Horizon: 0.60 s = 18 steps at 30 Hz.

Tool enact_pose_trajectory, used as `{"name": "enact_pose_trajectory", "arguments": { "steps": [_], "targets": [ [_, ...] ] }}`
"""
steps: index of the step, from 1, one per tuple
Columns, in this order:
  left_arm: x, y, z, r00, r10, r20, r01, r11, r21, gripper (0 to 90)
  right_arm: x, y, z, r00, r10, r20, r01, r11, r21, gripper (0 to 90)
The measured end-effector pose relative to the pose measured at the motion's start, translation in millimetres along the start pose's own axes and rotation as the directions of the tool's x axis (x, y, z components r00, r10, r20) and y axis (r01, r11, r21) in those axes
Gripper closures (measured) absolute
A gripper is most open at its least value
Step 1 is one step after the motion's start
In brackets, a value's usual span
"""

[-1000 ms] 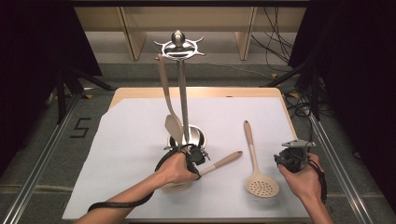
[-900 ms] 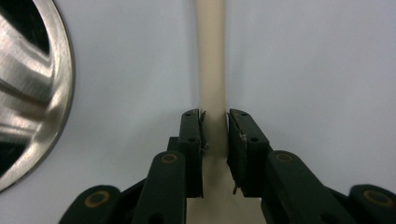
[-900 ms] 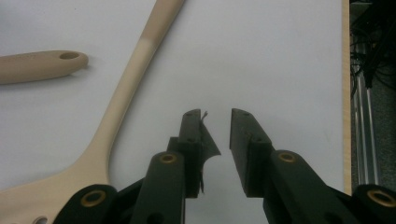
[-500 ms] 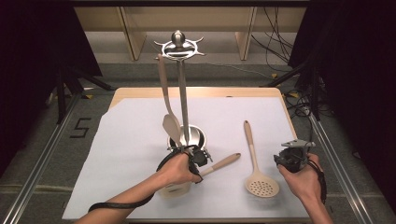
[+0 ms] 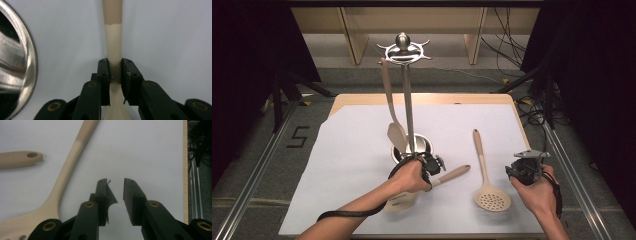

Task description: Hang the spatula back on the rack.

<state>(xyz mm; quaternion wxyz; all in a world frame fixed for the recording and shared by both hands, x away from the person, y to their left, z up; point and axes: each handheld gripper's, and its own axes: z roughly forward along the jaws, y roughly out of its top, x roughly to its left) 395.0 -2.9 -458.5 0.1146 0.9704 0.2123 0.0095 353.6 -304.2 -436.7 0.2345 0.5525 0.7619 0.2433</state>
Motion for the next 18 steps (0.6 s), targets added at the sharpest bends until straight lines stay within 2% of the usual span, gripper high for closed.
{"name": "enact_pose_trajectory", "arguments": {
  "steps": [3, 5, 6, 8, 9, 11, 12, 14, 15, 16, 17, 18],
  "targets": [
    [-2.6, -0.4, -0.9, 0.9998, -0.008, -0.016, 0.008, 1.0000, 0.004, 78.2, -1.4, -0.4, 1.1, 1.0000, -0.008, 0.000, 0.008, 1.000, -0.002, 74.5],
    [-1.9, -2.1, -1.3, 0.9999, -0.009, -0.011, 0.009, 0.9999, -0.005, 78.3, -1.6, -0.2, 0.8, 0.9999, -0.013, -0.006, 0.013, 1.000, 0.004, 74.5],
    [-0.8, -3.5, -1.7, 0.9999, -0.014, -0.004, 0.014, 0.9998, -0.013, 78.3, 1.0, -0.3, 0.0, 0.9999, 0.007, -0.008, -0.007, 1.000, 0.006, 74.6],
    [0.7, -7.4, -2.3, 0.9997, -0.022, 0.008, 0.022, 0.9990, -0.039, 78.3, -0.7, 0.4, 0.5, 0.9997, -0.020, -0.014, 0.020, 1.000, -0.015, 74.6],
    [1.5, -9.7, -2.6, 0.9998, -0.015, 0.012, 0.015, 0.9983, -0.056, 78.3, 0.2, 0.5, -0.4, 0.9999, -0.015, -0.002, 0.015, 1.000, -0.020, 74.7],
    [1.8, -14.6, -3.8, 0.9995, -0.019, 0.024, 0.021, 0.9952, -0.096, 78.3, -0.5, 1.7, -1.0, 0.9995, -0.026, -0.018, 0.026, 1.000, -0.017, 74.7],
    [1.6, -16.8, -4.6, 0.9995, -0.018, 0.025, 0.021, 0.9928, -0.118, 78.3, 0.6, 2.0, -1.7, 0.9998, -0.020, -0.006, 0.020, 1.000, -0.023, 74.5],
    [0.6, -20.8, -7.1, 0.9995, -0.017, 0.026, 0.022, 0.9862, -0.164, 78.3, 2.9, 2.2, -0.2, 0.9997, -0.013, -0.020, 0.012, 0.999, -0.050, 73.7],
    [0.4, -22.4, -9.1, 0.9995, -0.019, 0.025, 0.024, 0.9817, -0.189, 78.3, 4.6, 3.5, -2.5, 0.9996, -0.007, -0.026, 0.006, 0.999, -0.046, 72.9],
    [0.2, -23.7, -10.9, 0.9993, -0.025, 0.029, 0.031, 0.9756, -0.217, 78.2, 5.3, 4.2, -3.5, 0.9988, -0.019, -0.045, 0.017, 0.999, -0.040, 72.1],
    [0.7, -24.8, -13.3, 0.9995, -0.021, 0.025, 0.026, 0.9700, -0.242, 78.2, 9.7, 5.0, -5.7, 0.9989, 0.011, -0.046, -0.013, 0.999, -0.043, 71.3],
    [0.3, -25.6, -15.5, 0.9994, -0.020, 0.029, 0.027, 0.9634, -0.267, 78.2, 11.1, 6.2, -5.1, 0.9970, 0.004, -0.078, -0.009, 0.998, -0.068, 70.7]
  ]
}}
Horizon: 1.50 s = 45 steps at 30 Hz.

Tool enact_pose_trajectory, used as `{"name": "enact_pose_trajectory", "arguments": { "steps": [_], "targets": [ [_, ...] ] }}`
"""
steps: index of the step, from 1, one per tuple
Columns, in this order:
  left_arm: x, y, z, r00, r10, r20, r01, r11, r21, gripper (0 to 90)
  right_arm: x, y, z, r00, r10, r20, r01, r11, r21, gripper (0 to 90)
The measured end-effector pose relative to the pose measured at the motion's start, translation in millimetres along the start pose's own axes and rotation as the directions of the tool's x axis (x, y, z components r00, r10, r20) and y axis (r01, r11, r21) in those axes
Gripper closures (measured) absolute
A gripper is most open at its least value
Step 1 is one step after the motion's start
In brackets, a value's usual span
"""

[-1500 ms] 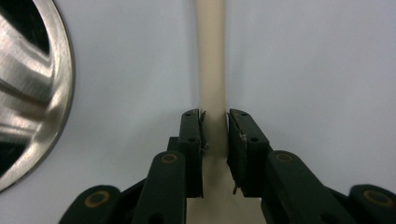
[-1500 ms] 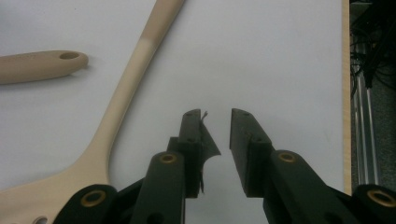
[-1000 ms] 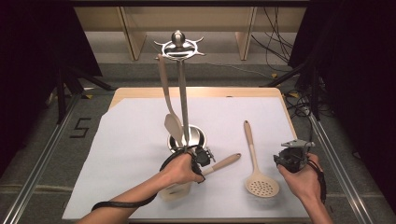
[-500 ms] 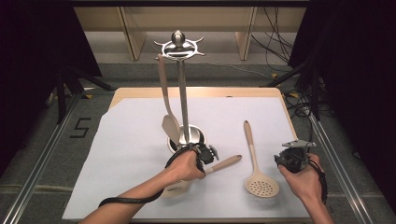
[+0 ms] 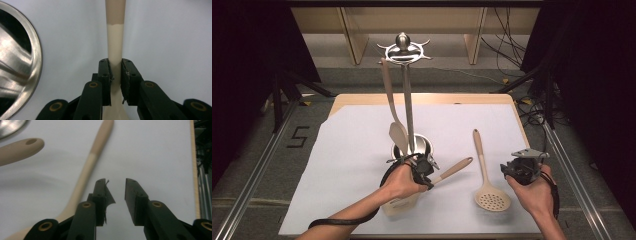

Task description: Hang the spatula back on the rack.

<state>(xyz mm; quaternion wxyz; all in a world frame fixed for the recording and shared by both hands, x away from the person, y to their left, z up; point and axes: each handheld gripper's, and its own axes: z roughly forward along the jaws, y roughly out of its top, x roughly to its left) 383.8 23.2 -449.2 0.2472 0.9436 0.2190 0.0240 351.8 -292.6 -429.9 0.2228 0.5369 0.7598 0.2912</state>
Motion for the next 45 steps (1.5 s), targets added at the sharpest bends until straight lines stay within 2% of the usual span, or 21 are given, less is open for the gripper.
{"name": "enact_pose_trajectory", "arguments": {
  "steps": [2, 3, 5, 6, 7, 11, 12, 13, 16, 17, 22, 24, 26, 28, 30, 35, 38, 39, 41, 42, 45],
  "targets": [
    [-5.1, 0.2, -2.5, 0.9987, -0.051, -0.001, 0.051, 0.9946, -0.090, 78.2, 7.6, 1.6, -2.1, 0.9990, 0.042, -0.017, -0.042, 0.999, -0.010, 69.2],
    [-5.5, 0.8, -5.5, 0.9989, -0.046, 0.002, 0.046, 0.9941, -0.099, 78.2, 7.4, 2.1, -1.0, 0.9992, -0.006, -0.040, 0.004, 0.999, -0.037, 68.6],
    [-6.3, 2.2, -10.0, 0.9995, -0.031, 0.002, 0.031, 0.9905, -0.134, 78.2, 16.5, 5.6, -2.0, 0.9931, 0.044, -0.109, -0.052, 0.996, -0.067, 67.7],
    [-10.0, 2.9, -9.6, 0.9975, -0.070, 0.011, 0.071, 0.9814, -0.179, 78.2, 20.9, 7.5, -4.1, 0.9924, 0.045, -0.114, -0.055, 0.995, -0.078, 67.4],
    [-7.6, 3.5, -14.2, 0.9997, -0.023, -0.005, 0.022, 0.9877, -0.155, 78.2, 23.9, 9.4, -4.8, 0.9858, 0.048, -0.161, -0.064, 0.993, -0.096, 67.0],
    [-10.6, 4.7, -19.8, 0.9982, -0.012, -0.058, 0.000, 0.9803, -0.198, 78.1, 37.4, 17.6, -11.3, 0.9729, 0.047, -0.227, -0.085, 0.984, -0.159, 63.9],
    [-12.7, 5.6, -19.5, 0.9973, -0.023, -0.070, 0.007, 0.9730, -0.231, 78.1, 40.0, 19.1, -11.6, 0.9667, 0.046, -0.252, -0.092, 0.981, -0.174, 63.2],
    [-11.3, 6.1, -22.6, 0.9977, 0.007, -0.068, -0.021, 0.9784, -0.206, 78.2, 42.8, 20.6, -12.3, 0.9618, 0.047, -0.270, -0.098, 0.979, -0.180, 62.9],
    [-15.8, 7.2, -21.1, 0.9967, -0.054, -0.060, 0.038, 0.9689, -0.244, 78.1, 52.3, 24.5, -15.8, 0.9483, 0.091, -0.304, -0.146, 0.976, -0.163, 61.7],
    [-14.7, 7.6, -22.2, 0.9975, -0.017, -0.068, 0.000, 0.9709, -0.239, 78.1, 52.4, 26.0, -13.9, 0.9476, 0.061, -0.314, -0.126, 0.973, -0.191, 61.5],
    [-17.2, 9.0, -22.8, 0.9972, -0.025, -0.070, 0.006, 0.9660, -0.258, 78.1, 59.6, 33.9, -16.7, 0.9340, 0.089, -0.346, -0.165, 0.966, -0.197, 60.4],
    [-17.8, 9.4, -23.6, 0.9976, -0.026, -0.065, 0.008, 0.9636, -0.267, 78.1, 59.5, 36.4, -15.8, 0.9426, 0.064, -0.328, -0.142, 0.965, -0.220, 60.2],
    [-17.9, 10.0, -25.8, 0.9971, -0.016, -0.074, -0.004, 0.9653, -0.261, 78.0, 63.4, 38.4, -14.3, 0.9266, 0.102, -0.362, -0.190, 0.957, -0.219, 60.1],
    [-18.4, 10.7, -27.1, 0.9971, -0.027, -0.072, 0.007, 0.9630, -0.270, 78.0, 63.7, 40.6, -13.6, 0.9220, 0.093, -0.376, -0.189, 0.955, -0.229, 60.0],
    [-20.2, 10.5, -27.3, 0.9965, -0.059, -0.059, 0.040, 0.9567, -0.288, 78.0, 64.7, 42.7, -12.3, 0.9280, 0.096, -0.360, -0.188, 0.954, -0.232, 60.0],
    [-22.0, 11.2, -31.5, 0.9939, -0.069, -0.087, 0.040, 0.9528, -0.301, 77.9, 69.1, 48.8, -12.3, 0.9158, 0.151, -0.372, -0.237, 0.952, -0.196, 62.3],
    [-20.7, 11.3, -33.8, 0.9935, -0.051, -0.101, 0.018, 0.9531, -0.302, 77.9, 70.3, 53.4, -13.1, 0.9283, 0.117, -0.353, -0.201, 0.957, -0.210, 63.3],
    [-21.4, 11.7, -33.4, 0.9929, -0.066, -0.100, 0.030, 0.9461, -0.322, 77.9, 72.5, 54.6, -14.7, 0.9144, 0.143, -0.378, -0.233, 0.951, -0.202, 63.4],
    [-21.9, 12.0, -34.6, 0.9917, -0.082, -0.099, 0.045, 0.9415, -0.334, 77.9, 74.0, 57.5, -14.8, 0.9072, 0.149, -0.393, -0.245, 0.947, -0.208, 63.2],
    [-23.2, 12.1, -35.1, 0.9900, -0.100, -0.100, 0.060, 0.9392, -0.338, 77.9, 73.7, 58.9, -13.8, 0.9134, 0.128, -0.386, -0.228, 0.947, -0.226, 63.0],
    [-21.9, 12.6, -37.2, 0.9888, -0.085, -0.122, 0.039, 0.9406, -0.337, 77.9, 77.2, 62.3, -14.9, 0.9086, 0.144, -0.392, -0.246, 0.943, -0.223, 62.8]
  ]
}}
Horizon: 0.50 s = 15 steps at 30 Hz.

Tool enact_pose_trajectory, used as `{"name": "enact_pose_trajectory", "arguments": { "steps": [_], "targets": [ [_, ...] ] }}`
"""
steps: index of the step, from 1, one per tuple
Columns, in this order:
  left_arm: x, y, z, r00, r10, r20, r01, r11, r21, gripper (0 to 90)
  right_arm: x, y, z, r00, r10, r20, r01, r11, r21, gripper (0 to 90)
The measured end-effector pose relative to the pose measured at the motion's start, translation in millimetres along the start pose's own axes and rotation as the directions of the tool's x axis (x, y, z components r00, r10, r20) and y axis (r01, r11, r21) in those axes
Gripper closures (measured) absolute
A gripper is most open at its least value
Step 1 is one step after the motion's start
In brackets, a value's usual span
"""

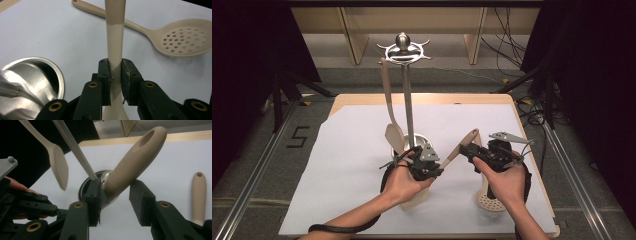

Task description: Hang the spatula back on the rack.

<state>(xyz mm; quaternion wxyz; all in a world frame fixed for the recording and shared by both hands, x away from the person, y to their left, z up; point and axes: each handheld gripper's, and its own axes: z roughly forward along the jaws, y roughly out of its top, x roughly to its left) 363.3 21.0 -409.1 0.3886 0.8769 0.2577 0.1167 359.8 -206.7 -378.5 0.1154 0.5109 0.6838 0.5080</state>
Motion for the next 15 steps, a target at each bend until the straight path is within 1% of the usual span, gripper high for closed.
{"name": "enact_pose_trajectory", "arguments": {
  "steps": [1, 2, 3, 4, 5, 6, 7, 9, 10, 11, 12, 14, 15],
  "targets": [
    [-0.8, -0.3, -0.2, 0.9999, -0.012, -0.006, 0.012, 0.9999, -0.001, 77.9, -0.2, 0.7, 1.2, 0.9999, -0.012, -0.003, 0.012, 1.000, -0.004, 62.6],
    [-0.3, -0.2, -0.5, 0.9999, -0.007, -0.009, 0.007, 1.0000, -0.001, 77.9, 2.9, 0.9, 1.1, 0.9996, 0.027, -0.001, -0.027, 1.000, 0.009, 62.6],
    [-2.2, -0.6, -0.8, 0.9992, -0.034, -0.022, 0.034, 0.9994, -0.004, 77.9, 3.2, 1.2, 1.8, 0.9995, 0.030, -0.007, -0.030, 1.000, 0.009, 62.5],
    [-2.7, -0.3, -1.0, 0.9991, -0.034, -0.024, 0.034, 0.9994, -0.006, 77.9, 1.5, 1.4, 4.2, 0.9999, 0.008, -0.008, -0.008, 1.000, -0.001, 62.2],
    [-1.9, 0.5, -1.2, 0.9997, -0.016, -0.020, 0.015, 0.9998, -0.009, 77.9, 1.3, 1.9, 4.8, 0.9999, -0.003, 0.010, 0.003, 1.000, -0.001, 61.9],
    [-1.6, 1.3, -1.4, 0.9998, -0.008, -0.019, 0.007, 0.9999, -0.009, 77.8, 4.3, 1.8, 5.0, 0.9990, 0.044, -0.004, -0.044, 0.999, 0.009, 61.6],
    [-1.5, 1.9, -1.7, 0.9998, -0.009, -0.019, 0.008, 0.9999, -0.010, 77.8, 1.8, 2.2, 6.4, 0.9997, 0.020, -0.012, -0.021, 1.000, -0.006, 61.8],
    [-1.2, 2.4, -2.0, 0.9997, -0.012, -0.022, 0.011, 0.9998, -0.015, 77.8, 1.5, 2.5, 7.5, 1.0000, 0.009, -0.002, -0.009, 1.000, -0.018, 62.6],
    [-1.3, 2.4, -1.9, 0.9998, -0.013, -0.017, 0.013, 0.9997, -0.021, 77.8, 3.8, 3.1, 6.6, 0.9995, 0.029, -0.009, -0.029, 0.999, -0.016, 63.1],
    [-1.6, 2.7, -2.6, 0.9998, -0.011, -0.017, 0.011, 0.9997, -0.020, 77.7, 3.2, 3.5, 6.2, 0.9998, 0.017, -0.006, -0.017, 1.000, -0.020, 63.9],
    [-1.8, 2.8, -2.7, 0.9998, -0.012, -0.013, 0.012, 0.9997, -0.021, 77.6, 4.3, 4.1, 4.9, 0.9993, 0.033, -0.019, -0.034, 0.999, -0.021, 65.1],
    [-3.4, 2.5, -2.4, 0.9993, -0.037, -0.007, 0.037, 0.9989, -0.029, 77.2, 5.9, 5.0, 3.6, 0.9978, 0.051, -0.043, -0.052, 0.998, -0.036, 68.3],
    [-3.0, 2.8, -2.4, 0.9994, -0.034, 0.004, 0.035, 0.9989, -0.033, 77.0, 7.7, 6.1, 2.2, 0.9964, 0.056, -0.063, -0.059, 0.997, -0.043, 69.8]
  ]
}}
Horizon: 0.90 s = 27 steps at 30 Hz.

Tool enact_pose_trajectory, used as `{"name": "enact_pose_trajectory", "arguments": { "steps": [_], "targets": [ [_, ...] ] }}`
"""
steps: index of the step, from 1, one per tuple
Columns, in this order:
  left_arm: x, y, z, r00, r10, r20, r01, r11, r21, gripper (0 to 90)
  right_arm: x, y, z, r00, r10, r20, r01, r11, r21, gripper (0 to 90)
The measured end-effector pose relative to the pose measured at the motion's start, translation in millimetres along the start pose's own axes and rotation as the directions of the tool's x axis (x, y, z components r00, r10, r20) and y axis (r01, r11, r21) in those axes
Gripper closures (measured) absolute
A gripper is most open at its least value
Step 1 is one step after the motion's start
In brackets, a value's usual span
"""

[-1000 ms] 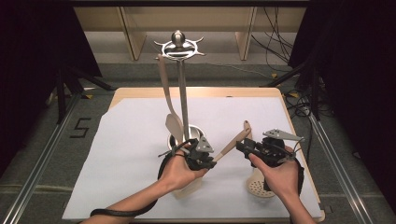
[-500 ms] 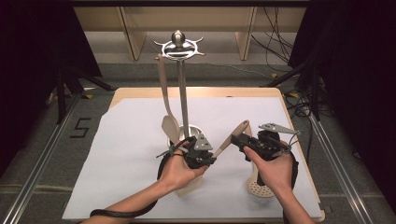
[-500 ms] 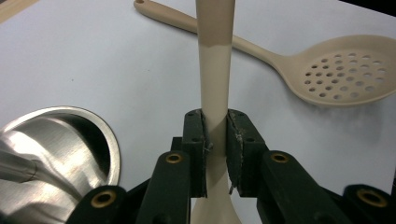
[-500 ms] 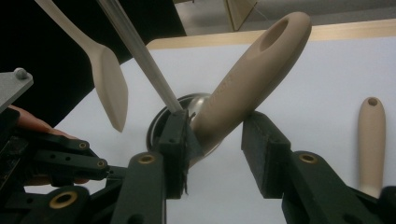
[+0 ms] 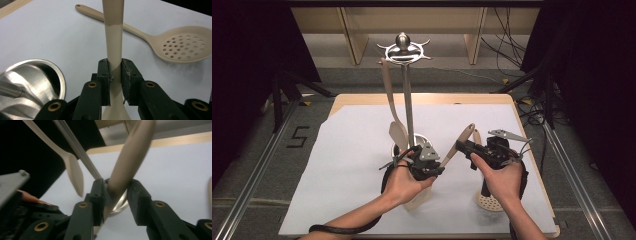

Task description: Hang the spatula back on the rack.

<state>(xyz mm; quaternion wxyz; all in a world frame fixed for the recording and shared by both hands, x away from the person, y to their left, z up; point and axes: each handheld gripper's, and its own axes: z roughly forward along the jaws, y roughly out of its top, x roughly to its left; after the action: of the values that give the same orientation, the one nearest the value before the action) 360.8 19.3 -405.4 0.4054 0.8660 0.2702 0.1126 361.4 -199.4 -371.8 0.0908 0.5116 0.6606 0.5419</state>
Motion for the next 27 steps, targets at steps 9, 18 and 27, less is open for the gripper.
{"name": "enact_pose_trajectory", "arguments": {
  "steps": [9, 18, 27],
  "targets": [
    [11.9, 5.1, -15.8, 0.9896, -0.033, 0.140, 0.045, 0.9951, -0.088, 59.5, 15.0, 10.1, -9.8, 0.9901, -0.082, -0.114, 0.083, 0.997, -0.002, 74.8],
    [25.3, 15.0, -47.2, 0.9511, 0.067, 0.302, -0.018, 0.9868, -0.161, 50.6, 17.2, 23.7, -15.5, 0.9244, -0.250, -0.288, 0.265, 0.964, 0.016, 75.0],
    [38.6, 17.3, -53.5, 0.9223, 0.087, 0.377, -0.019, 0.9836, -0.180, 62.1, 16.6, 29.3, -15.3, 0.8622, -0.333, -0.382, 0.358, 0.934, -0.007, 74.9]
  ]
}}
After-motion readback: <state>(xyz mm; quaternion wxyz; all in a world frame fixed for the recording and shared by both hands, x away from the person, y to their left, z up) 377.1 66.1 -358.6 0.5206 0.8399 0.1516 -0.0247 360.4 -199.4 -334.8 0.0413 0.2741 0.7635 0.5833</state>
